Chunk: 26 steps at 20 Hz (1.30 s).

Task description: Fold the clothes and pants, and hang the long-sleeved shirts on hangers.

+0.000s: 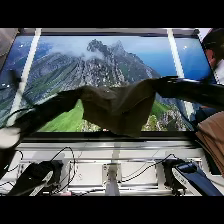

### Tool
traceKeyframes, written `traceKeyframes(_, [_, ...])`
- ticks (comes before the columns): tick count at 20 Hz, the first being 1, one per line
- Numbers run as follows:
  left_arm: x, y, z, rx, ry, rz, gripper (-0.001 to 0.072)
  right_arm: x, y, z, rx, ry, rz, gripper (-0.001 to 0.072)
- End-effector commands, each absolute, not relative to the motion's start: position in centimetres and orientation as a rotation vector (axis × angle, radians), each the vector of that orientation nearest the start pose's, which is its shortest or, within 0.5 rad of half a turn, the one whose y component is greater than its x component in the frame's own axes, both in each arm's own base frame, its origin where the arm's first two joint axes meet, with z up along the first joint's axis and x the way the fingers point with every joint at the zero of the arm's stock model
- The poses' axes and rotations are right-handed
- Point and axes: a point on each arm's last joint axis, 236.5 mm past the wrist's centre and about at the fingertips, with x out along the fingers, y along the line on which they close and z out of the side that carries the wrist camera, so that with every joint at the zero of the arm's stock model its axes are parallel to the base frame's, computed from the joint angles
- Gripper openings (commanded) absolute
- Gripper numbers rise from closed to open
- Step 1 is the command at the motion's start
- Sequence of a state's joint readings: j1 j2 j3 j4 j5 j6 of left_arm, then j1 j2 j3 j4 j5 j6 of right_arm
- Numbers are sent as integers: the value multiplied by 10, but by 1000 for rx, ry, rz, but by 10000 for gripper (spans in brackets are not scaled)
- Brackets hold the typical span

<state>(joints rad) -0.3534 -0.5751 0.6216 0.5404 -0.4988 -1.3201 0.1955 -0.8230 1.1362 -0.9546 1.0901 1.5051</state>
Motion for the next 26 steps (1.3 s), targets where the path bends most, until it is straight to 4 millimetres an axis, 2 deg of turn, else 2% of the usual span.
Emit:
traceKeyframes(1, [334, -214, 88, -752, 722, -484, 52, 351, 176, 116, 333, 987, 498, 35])
traceKeyframes(3, [367, -201, 63, -869, 712, -340, 52, 384, 178, 95, 382, 966, 454, 35])
traceKeyframes(5, [389, -187, 52, -920, 677, -243, 51, 411, 177, 89, 425, 907, 414, 35])
traceKeyframes(8, [405, -176, 59, -929, 617, -194, 51, 440, 169, 94, 493, 814, 345, 35])
traceKeyframes(10, [407, -178, 66, -929, 608, -207, 51, 439, 169, 95, 493, 814, 346, 34])
traceKeyframes(11, [406, -181, 68, -924, 616, -223, 51, 432, 171, 89, 484, 852, 356, 35])
traceKeyframes(13, [397, -189, 66, -871, 655, -274, 50, 405, 174, 69, 432, 988, 383, 34])
traceKeyframes(15, [382, -194, 58, -827, 742, -338, 50, 369, 171, 48, 356, 1154, 410, 35])
traceKeyframes(17, [362, -194, 51, -829, 858, -401, 50, 332, 169, 35, 306, 1314, 443, 35])
traceKeyframes(19, [341, -188, 50, -851, 961, -458, 50, 299, 168, 30, 266, 1447, 489, 35])
traceKeyframes(23, [304, -168, 50, -855, 1110, -569, 50, 253, 162, 31, 203, 1621, 561, 35])
traceKeyframes(26, [285, -147, 33, -804, 1210, -540, 50, 236, 159, 33, 163, 1681, 608, 35])
